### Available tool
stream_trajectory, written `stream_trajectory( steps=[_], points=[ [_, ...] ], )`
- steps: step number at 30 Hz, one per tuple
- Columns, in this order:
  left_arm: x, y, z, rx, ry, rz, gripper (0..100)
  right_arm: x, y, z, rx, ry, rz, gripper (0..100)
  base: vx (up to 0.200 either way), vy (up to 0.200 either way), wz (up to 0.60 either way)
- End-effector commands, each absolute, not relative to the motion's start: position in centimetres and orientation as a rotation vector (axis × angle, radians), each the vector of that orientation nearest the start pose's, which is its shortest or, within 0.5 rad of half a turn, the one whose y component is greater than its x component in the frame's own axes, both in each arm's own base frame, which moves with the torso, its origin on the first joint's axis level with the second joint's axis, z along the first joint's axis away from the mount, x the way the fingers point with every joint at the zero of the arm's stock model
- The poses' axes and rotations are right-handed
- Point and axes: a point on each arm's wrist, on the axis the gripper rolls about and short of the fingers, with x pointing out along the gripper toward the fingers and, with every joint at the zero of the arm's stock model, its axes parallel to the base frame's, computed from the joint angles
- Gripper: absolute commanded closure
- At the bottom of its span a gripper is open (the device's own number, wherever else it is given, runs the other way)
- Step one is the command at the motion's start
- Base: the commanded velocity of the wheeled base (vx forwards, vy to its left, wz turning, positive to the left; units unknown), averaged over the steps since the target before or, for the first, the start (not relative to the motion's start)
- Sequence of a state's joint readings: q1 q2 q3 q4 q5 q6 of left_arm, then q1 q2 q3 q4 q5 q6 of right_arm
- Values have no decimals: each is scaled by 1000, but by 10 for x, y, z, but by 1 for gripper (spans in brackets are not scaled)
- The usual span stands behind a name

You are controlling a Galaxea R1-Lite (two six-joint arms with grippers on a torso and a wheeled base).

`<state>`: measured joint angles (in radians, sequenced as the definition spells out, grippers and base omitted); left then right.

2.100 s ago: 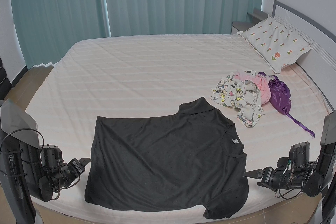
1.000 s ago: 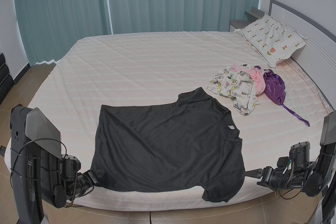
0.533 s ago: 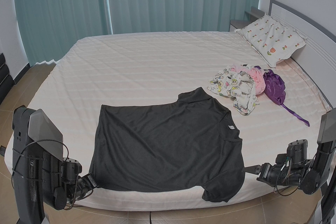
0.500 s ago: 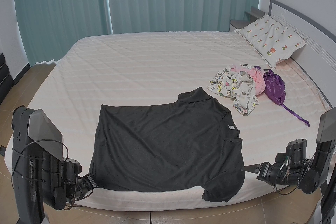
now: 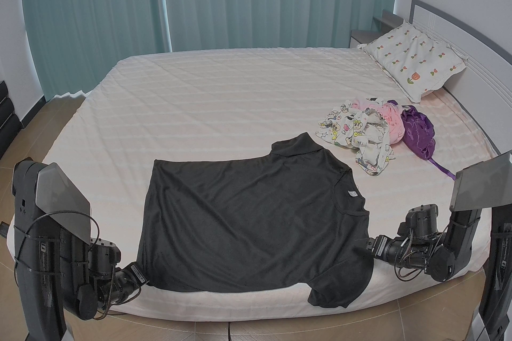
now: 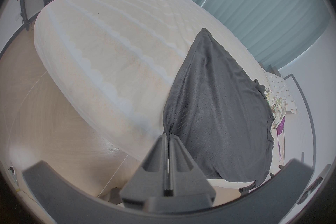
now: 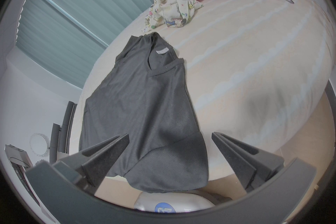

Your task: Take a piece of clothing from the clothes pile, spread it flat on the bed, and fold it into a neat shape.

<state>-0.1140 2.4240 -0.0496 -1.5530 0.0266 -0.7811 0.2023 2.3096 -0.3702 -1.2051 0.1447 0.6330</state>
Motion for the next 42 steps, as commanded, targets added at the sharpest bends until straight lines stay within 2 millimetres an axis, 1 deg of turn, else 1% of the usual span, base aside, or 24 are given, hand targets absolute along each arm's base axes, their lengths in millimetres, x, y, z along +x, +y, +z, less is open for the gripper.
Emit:
stream_trajectory(
  steps=[1, 4, 6, 7, 13, 18, 19, 21, 24, 27, 28, 29, 30, 31, 32, 34, 36, 38, 39, 40, 41, 42],
  points=[
    [222, -25, -51, -686, 785, 232, 100, 292, 69, -53, 548, 848, 94, 0, 0, 0, 0],
    [222, -24, -51, -686, 784, 234, 100, 297, 72, -55, 542, 850, 99, 0, 0, 0, 0],
    [222, -24, -50, -687, 781, 238, 100, 305, 76, -57, 531, 855, 104, 0, 0, 0, 0],
    [222, -23, -50, -687, 781, 239, 100, 308, 76, -57, 524, 853, 104, 100, 0, 0, 0],
    [223, -22, -50, -683, 776, 245, 100, 327, 77, -55, 496, 825, 64, 100, 0, 0, 0],
    [226, -22, -50, -679, 763, 242, 100, 349, 68, -38, 491, 722, 66, 100, 0, 0, 0],
    [226, -22, -50, -679, 763, 242, 100, 350, 67, -37, 487, 715, 67, 100, 0, 0, 0],
    [228, -22, -50, -675, 752, 248, 100, 358, 62, -34, 426, 687, 94, 100, 0, 0, 0],
    [231, -23, -51, -665, 733, 266, 100, 364, 61, -34, 370, 669, 127, 100, 0, 0, 0],
    [232, -23, -52, -661, 730, 270, 100, 372, 68, -42, 326, 658, 166, 100, 0, 0, 0],
    [232, -23, -52, -661, 730, 270, 100, 372, 68, -42, 326, 658, 166, 100, 0, 0, 0],
    [232, -24, -53, -661, 732, 267, 100, 378, 69, -46, 307, 647, 176, 100, 0, 0, 0],
    [232, -24, -53, -661, 733, 268, 100, 378, 69, -46, 305, 647, 176, 100, 0, 0, 0],
    [232, -24, -53, -661, 733, 268, 100, 378, 69, -46, 305, 647, 176, 0, 0, 0, 0],
    [234, -24, -53, -664, 728, 265, 100, 382, 70, -52, 294, 637, 184, 0, 0, 0, 0],
    [235, -24, -53, -669, 722, 262, 100, 382, 70, -52, 299, 627, 183, 0, 0, 0, 0],
    [236, -24, -53, -673, 720, 264, 100, 379, 65, -48, 309, 618, 172, 0, 0, 0, 0],
    [236, -24, -53, -675, 719, 263, 100, 374, 56, -41, 333, 610, 147, 0, 0, 0, 0],
    [236, -24, -54, -675, 721, 263, 100, 374, 55, -39, 339, 606, 144, 0, 0, 0, 0],
    [236, -24, -54, -677, 721, 264, 100, 369, 50, -31, 377, 594, 126, 0, 0, 0, 0],
    [236, -24, -53, -678, 719, 263, 100, 368, 49, -30, 388, 595, 119, 0, 0, 0, 0],
    [236, -23, -53, -679, 719, 263, 100, 361, 48, -21, 437, 581, 106, 0, 0, 0, 0]
  ],
)
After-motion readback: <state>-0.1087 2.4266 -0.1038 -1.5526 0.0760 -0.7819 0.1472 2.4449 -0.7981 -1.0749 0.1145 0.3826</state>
